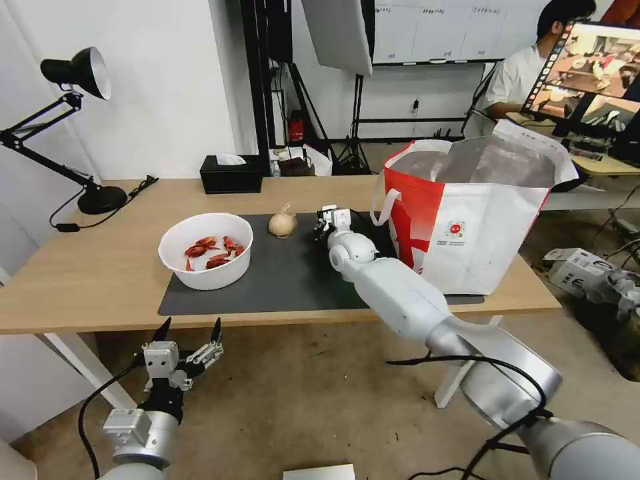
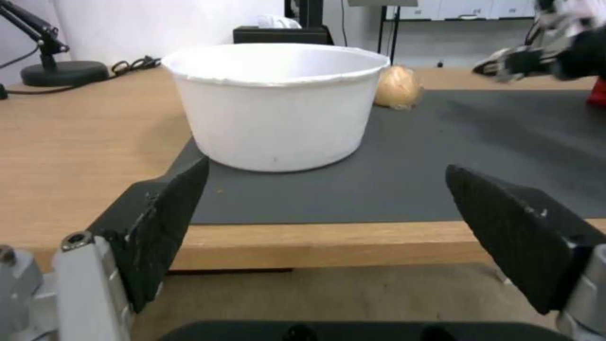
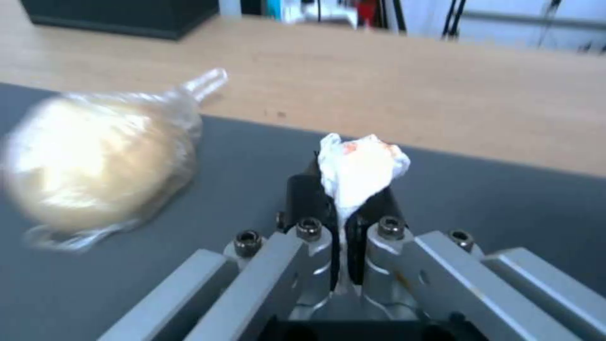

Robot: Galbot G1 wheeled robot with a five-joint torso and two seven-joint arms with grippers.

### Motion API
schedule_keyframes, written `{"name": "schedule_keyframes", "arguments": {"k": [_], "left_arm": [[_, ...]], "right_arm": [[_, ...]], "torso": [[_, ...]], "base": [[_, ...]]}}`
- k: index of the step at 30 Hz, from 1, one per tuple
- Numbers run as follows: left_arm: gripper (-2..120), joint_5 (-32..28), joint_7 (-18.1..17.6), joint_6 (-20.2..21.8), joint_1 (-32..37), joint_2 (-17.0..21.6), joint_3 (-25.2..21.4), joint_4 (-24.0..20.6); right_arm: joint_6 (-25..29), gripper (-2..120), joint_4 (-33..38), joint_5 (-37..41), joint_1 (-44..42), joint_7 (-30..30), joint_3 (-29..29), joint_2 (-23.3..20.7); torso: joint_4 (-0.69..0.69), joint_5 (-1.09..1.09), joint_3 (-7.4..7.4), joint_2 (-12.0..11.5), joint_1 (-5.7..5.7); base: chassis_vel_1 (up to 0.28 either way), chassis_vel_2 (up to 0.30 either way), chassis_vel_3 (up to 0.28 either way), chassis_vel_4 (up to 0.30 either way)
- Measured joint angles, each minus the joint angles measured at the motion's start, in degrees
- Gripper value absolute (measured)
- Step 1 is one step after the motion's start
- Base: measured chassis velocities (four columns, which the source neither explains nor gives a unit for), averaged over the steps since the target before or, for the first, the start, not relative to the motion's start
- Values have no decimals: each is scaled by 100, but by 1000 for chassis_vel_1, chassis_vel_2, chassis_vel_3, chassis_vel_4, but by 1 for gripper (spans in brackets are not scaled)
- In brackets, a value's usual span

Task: Pick up the trash from the table and place it into the takeout bag.

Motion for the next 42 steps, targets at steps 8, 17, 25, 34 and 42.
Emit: {"name": "schedule_keyframes", "arguments": {"k": [8,17,25,34,42], "left_arm": [[100,1,0,-6,-5,-57,20,-24],[100,11,-2,-6,48,-73,12,-90],[100,24,-2,-6,77,-109,36,-110],[100,52,-1,5,79,-120,89,-154],[100,58,-12,17,72,-105,120,-151]], "right_arm": [[393,1,1779,78,-476,297,-183,-947],[1663,1,3336,-814,-1085,319,577,-1644],[1295,1,3841,-1024,-950,992,1074,-2089],[515,1,3957,-936,-994,1585,1582,-2663],[438,17,4030,-601,-1138,1600,1743,-2825]], "torso": [[-1,1,0,0,0],[0,0,0,0,-1],[1,-1,0,0,0],[-1,1,0,0,0],[0,0,0,0,0]], "base": [[0,0,0,0],[0,0,0,0],[0,0,0,0],[0,0,0,0],[0,0,0,0]]}}
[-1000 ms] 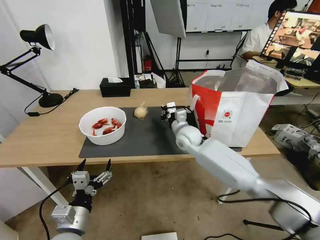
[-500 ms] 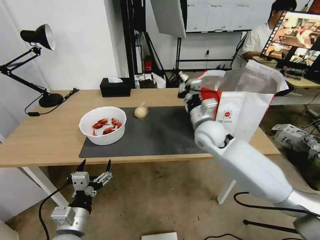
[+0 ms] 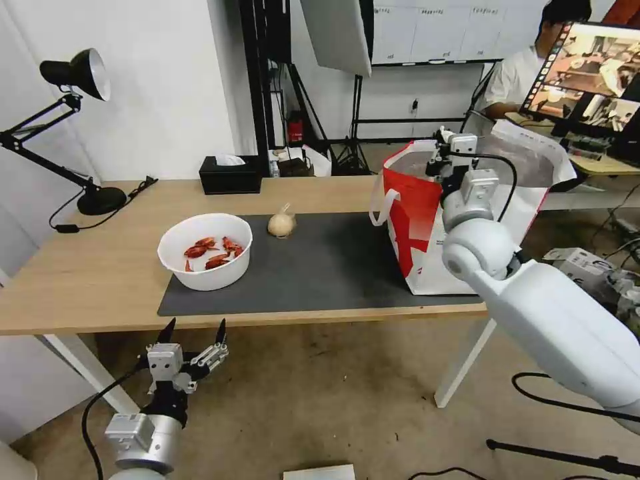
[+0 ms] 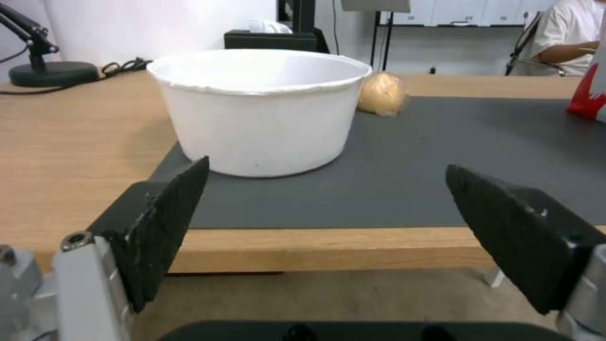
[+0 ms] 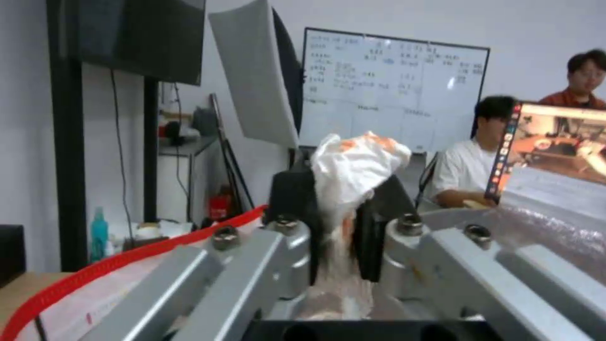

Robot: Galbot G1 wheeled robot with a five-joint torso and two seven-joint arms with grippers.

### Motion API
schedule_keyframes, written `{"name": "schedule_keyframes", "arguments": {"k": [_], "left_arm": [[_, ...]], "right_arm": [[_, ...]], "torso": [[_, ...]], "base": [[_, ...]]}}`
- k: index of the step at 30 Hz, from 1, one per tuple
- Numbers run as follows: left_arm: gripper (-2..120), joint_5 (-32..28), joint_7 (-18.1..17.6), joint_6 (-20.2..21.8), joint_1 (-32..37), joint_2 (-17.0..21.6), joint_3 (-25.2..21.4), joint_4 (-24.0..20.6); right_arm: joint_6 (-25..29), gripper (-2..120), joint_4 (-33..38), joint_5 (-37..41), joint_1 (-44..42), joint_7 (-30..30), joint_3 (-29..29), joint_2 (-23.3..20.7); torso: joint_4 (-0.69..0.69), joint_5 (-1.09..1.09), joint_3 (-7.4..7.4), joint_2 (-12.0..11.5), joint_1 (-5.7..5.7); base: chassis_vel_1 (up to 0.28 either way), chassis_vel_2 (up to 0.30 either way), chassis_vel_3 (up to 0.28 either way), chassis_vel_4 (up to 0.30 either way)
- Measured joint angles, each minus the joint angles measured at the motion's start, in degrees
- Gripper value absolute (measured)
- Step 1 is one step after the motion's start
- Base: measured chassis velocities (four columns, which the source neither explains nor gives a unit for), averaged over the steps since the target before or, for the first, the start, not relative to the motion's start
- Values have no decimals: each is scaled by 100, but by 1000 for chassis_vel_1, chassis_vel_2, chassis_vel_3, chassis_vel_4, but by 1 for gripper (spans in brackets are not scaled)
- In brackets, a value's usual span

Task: Pick up the trash from the table and place it into the takeout bag.

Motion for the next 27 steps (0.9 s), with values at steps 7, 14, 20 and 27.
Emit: {"name": "schedule_keyframes", "arguments": {"k": [7,14,20,27], "left_arm": [[100,2,-11,4,33,17,-10,-63],[100,10,-11,8,45,17,-5,-90],[100,13,-11,11,47,28,-4,-113],[100,12,-11,15,58,40,-10,-151]], "right_arm": [[-57,42,72,249,52,74,2,-39],[-99,69,137,375,73,102,25,-143],[-124,86,214,511,-7,89,76,-189],[268,100,663,1148,-220,-569,202,-311]], "torso": [[0,0,0,0,0],[0,0,0,0,0],[0,0,0,0,0],[0,-1,0,0,0]], "base": [[0,0,0,0],[0,0,0,0],[0,0,0,0],[0,0,0,0]]}}
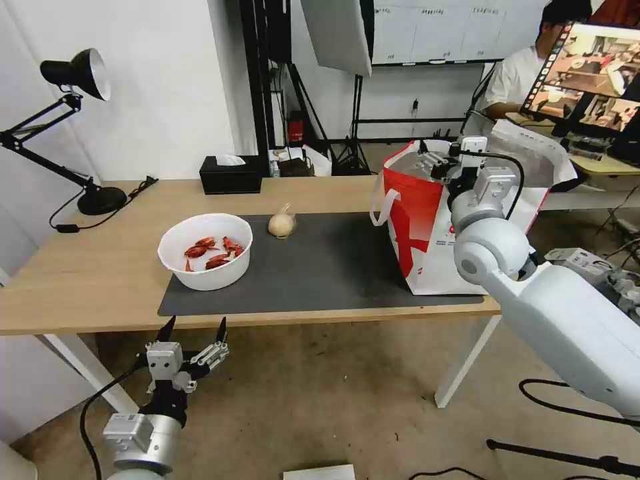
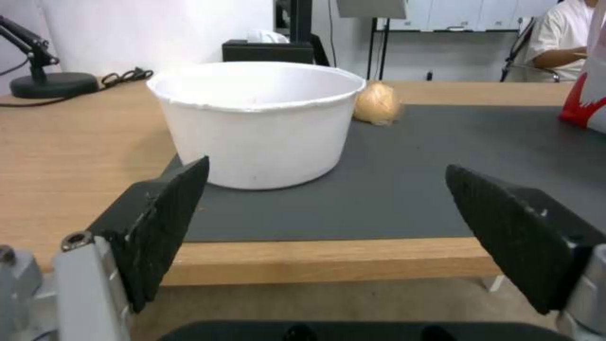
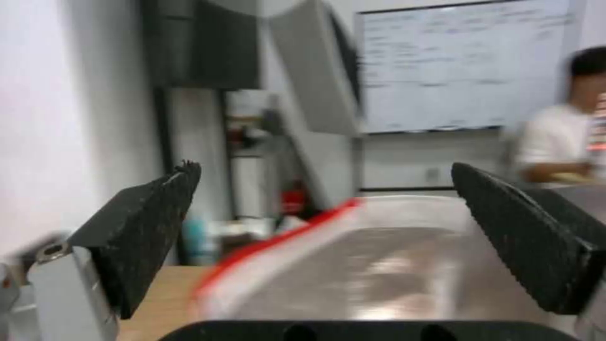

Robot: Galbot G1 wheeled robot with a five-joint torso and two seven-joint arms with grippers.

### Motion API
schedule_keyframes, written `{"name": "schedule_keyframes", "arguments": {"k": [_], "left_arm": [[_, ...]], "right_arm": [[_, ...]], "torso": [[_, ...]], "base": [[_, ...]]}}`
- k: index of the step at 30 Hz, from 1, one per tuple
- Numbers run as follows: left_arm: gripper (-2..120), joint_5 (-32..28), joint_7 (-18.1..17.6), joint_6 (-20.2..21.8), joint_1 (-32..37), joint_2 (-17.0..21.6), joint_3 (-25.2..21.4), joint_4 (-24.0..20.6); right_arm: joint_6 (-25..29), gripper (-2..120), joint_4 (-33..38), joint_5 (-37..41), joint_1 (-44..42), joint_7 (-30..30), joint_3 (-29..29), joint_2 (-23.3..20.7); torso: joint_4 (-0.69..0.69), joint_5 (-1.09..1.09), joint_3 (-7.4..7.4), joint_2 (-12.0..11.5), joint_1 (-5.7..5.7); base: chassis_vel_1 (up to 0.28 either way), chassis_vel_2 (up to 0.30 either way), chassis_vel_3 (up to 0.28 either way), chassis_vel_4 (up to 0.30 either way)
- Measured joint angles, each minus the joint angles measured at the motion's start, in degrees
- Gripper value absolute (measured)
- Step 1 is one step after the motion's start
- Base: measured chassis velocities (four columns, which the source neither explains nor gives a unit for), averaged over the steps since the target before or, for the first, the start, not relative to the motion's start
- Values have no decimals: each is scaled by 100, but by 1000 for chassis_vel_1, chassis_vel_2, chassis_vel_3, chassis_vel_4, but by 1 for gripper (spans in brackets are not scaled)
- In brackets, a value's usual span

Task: Pick up the trash from the table and place it into the takeout bag.

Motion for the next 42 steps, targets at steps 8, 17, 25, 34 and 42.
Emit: {"name": "schedule_keyframes", "arguments": {"k": [8,17,25,34,42], "left_arm": [[100,1,2,0,15,-22,-2,-33],[100,26,5,-6,38,-63,16,-88],[100,56,9,-11,44,-83,53,-92],[100,111,15,-17,98,-105,71,-84],[100,174,26,-52,174,-147,102,-72]], "right_arm": [[481,100,695,469,-875,-1310,274,-284],[606,100,1634,-10,-3086,-1548,1454,-616],[1073,100,1954,-1068,-5495,-2027,2635,-205],[1769,100,1496,-2423,-6697,-2404,2570,675],[1918,100,1105,-2730,-6784,-2436,2482,829]], "torso": [[1,0,0,0,0],[0,0,-1,0,0],[-1,0,-1,0,-1],[-1,0,-1,0,-1],[0,0,0,0,0]], "base": [[0,0,0,0],[0,0,0,0],[0,0,0,0],[0,0,0,0],[0,0,0,0]]}}
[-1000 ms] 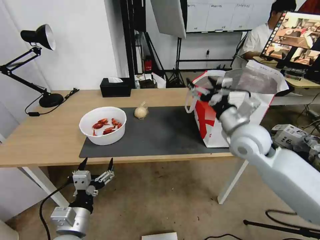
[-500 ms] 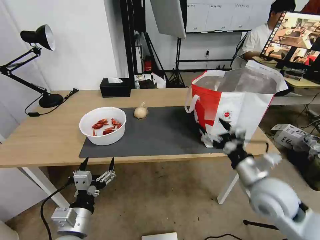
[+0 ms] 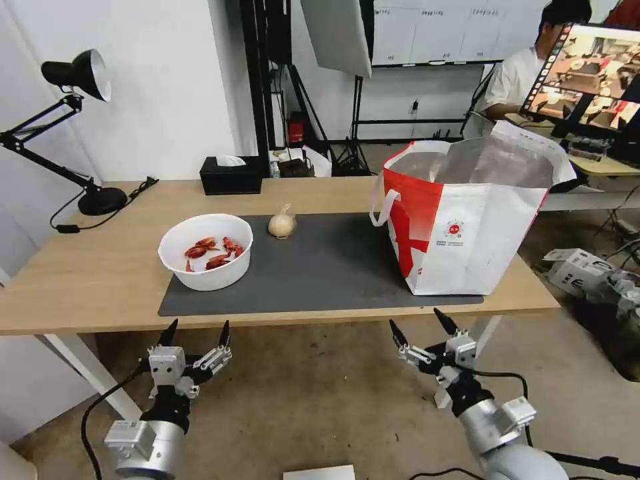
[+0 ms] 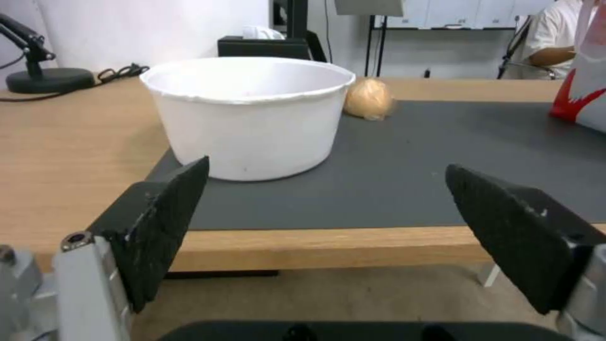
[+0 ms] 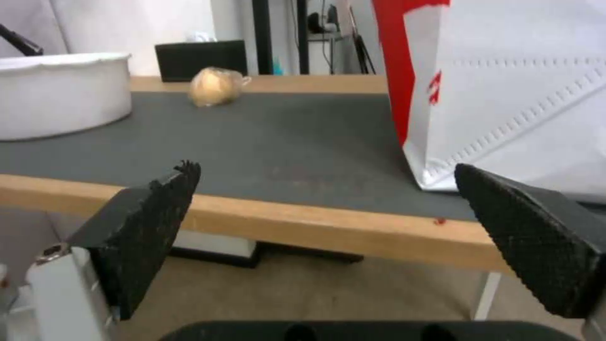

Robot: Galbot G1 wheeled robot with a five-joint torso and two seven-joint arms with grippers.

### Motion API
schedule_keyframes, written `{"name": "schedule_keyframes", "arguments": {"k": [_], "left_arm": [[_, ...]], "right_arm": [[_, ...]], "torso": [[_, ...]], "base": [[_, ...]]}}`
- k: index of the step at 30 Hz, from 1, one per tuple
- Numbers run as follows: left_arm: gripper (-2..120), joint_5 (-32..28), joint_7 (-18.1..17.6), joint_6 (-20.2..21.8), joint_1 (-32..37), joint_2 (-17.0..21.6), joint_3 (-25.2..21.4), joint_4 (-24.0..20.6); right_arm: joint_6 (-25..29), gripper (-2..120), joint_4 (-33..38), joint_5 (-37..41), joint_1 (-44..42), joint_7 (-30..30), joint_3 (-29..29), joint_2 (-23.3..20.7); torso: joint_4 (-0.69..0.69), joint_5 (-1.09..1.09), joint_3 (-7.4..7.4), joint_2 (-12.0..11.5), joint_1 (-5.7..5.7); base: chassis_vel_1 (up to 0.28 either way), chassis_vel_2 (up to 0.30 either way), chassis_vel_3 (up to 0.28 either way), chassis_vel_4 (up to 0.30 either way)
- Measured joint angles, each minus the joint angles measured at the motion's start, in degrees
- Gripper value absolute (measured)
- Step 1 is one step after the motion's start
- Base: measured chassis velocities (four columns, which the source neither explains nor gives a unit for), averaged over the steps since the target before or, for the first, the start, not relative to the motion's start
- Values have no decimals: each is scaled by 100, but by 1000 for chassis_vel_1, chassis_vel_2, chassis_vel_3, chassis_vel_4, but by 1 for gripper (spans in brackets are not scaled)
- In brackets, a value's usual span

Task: Pick up the trash from the table and place it into the takeout bag.

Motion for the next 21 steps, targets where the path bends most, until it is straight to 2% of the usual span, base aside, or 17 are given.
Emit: {"name": "schedule_keyframes", "arguments": {"k": [21], "left_arm": [[100,-5,5,-2,16,18,-9,61]], "right_arm": [[-41,100,-147,112,116,44,-85,19]], "torso": [[0,0,0,0,0]], "base": [[0,0,0,0]]}}
